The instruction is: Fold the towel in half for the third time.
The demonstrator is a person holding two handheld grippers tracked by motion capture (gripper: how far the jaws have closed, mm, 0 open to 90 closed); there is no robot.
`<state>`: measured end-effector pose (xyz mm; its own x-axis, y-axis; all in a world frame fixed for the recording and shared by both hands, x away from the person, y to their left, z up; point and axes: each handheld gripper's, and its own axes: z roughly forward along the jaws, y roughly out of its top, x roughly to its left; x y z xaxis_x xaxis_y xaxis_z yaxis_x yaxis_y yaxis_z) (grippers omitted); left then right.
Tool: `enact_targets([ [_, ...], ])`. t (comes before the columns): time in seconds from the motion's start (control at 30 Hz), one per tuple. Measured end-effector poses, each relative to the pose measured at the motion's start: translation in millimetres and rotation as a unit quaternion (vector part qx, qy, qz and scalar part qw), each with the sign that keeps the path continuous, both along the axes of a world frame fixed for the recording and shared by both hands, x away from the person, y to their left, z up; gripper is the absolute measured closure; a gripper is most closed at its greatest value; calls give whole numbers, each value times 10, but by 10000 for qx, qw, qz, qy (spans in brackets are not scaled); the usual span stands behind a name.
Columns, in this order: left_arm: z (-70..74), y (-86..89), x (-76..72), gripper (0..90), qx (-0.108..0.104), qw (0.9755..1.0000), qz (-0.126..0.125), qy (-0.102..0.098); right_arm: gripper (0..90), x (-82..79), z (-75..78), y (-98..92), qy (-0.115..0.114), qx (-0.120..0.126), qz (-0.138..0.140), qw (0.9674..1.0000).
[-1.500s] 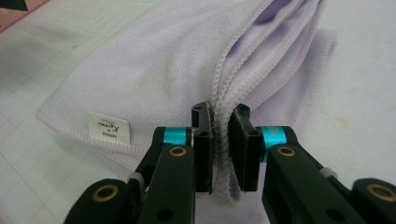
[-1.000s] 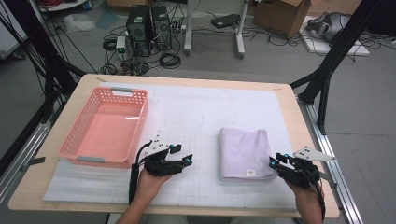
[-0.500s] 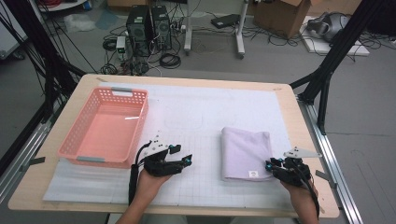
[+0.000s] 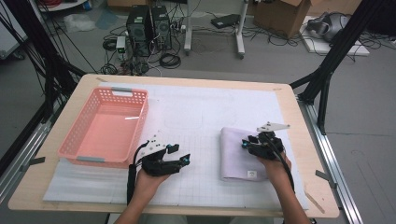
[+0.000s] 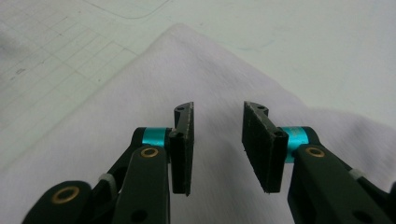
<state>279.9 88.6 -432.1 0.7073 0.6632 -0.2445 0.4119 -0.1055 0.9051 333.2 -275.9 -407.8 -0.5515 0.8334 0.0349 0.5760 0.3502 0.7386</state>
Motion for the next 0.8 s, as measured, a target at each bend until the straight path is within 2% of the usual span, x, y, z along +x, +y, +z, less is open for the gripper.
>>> enact_targets([
  [0.13,-1,5,1,380,10,10000,6,2,637,172,-17,241,165,-227,223,9994],
  [0.17,-1,5,1,380,10,10000,6,2,637,172,-17,241,165,-227,223,9994],
  [0.23,-3,5,3,380,0,10000,12,15,626,225,-77,431,265,-395,459,9978],
  [0.33,-6,4,7,380,-5,10000,-2,18,571,194,-115,578,336,-343,833,9954],
  [0.37,-7,3,10,380,18,10000,-12,10,547,191,-116,586,369,-260,950,9945],
  [0.43,-10,-10,6,380,10,10000,-15,12,491,201,-85,517,352,-103,984,9945],
  [0.5,-10,-19,2,380,-7,10000,-32,17,515,205,-23,380,219,162,884,9957],
  [0.57,-9,-25,1,380,6,10000,-43,3,600,200,25,236,66,165,653,9977],
  [0.63,-12,-31,1,380,9,10000,-52,10,692,219,23,101,27,-8,434,9991],
  [0.67,-12,-31,1,380,9,10000,-52,10,692,219,23,101,27,-8,434,9991],
  [0.7,-12,-33,2,380,11,10000,-60,13,731,235,7,39,0,-166,291,9994],
  [0.73,-13,-38,-3,380,14,10000,-57,16,752,278,-38,-83,12,-378,-70,9993],
  [0.8,-12,-39,-4,380,12,10000,-62,17,765,310,-97,-208,37,-573,-428,9974],
])
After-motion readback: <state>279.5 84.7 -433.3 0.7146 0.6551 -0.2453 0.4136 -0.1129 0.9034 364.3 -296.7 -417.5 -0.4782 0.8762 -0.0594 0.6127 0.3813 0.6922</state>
